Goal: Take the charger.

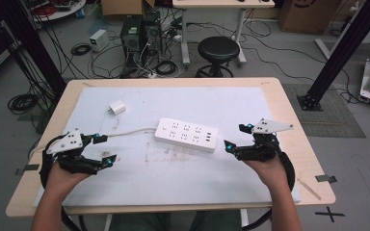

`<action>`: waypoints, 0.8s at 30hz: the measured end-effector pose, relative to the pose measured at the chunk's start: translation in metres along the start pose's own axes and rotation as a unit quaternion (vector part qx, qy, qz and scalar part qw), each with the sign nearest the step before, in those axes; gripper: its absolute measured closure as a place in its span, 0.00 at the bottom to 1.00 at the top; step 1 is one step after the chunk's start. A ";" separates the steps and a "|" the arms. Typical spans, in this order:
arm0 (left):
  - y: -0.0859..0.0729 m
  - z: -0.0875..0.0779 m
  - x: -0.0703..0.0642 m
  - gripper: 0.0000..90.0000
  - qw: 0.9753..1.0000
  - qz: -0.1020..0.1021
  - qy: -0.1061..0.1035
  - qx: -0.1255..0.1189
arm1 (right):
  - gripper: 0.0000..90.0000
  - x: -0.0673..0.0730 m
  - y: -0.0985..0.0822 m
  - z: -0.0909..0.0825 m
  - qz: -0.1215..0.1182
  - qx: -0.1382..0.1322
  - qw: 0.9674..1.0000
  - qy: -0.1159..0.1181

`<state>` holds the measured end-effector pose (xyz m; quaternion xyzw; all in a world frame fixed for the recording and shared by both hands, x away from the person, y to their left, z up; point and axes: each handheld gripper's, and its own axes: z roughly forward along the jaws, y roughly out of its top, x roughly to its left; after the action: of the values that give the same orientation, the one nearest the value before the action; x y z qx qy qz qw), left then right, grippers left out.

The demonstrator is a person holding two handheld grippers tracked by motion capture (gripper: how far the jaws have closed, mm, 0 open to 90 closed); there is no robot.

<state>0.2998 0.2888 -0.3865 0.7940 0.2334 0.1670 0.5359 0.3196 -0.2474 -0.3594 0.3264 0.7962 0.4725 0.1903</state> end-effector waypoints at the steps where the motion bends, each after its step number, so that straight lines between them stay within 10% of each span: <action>1: 0.000 0.000 0.000 0.22 1.000 -0.002 0.000 -0.001 | 0.20 0.001 0.001 -0.001 0.001 -0.001 1.000 0.000; 12: 0.017 0.002 0.019 0.23 1.000 0.005 0.015 0.005 | 0.20 0.003 0.003 -0.001 0.001 -0.002 1.000 0.005; 24: 0.058 0.037 0.106 0.23 0.997 0.003 0.061 0.038 | 0.20 0.001 0.006 0.006 -0.003 0.001 1.000 0.004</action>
<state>0.4188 0.3003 -0.3451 0.8028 0.2690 0.2078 0.4899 0.3242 -0.2410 -0.3568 0.3225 0.7983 0.4727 0.1877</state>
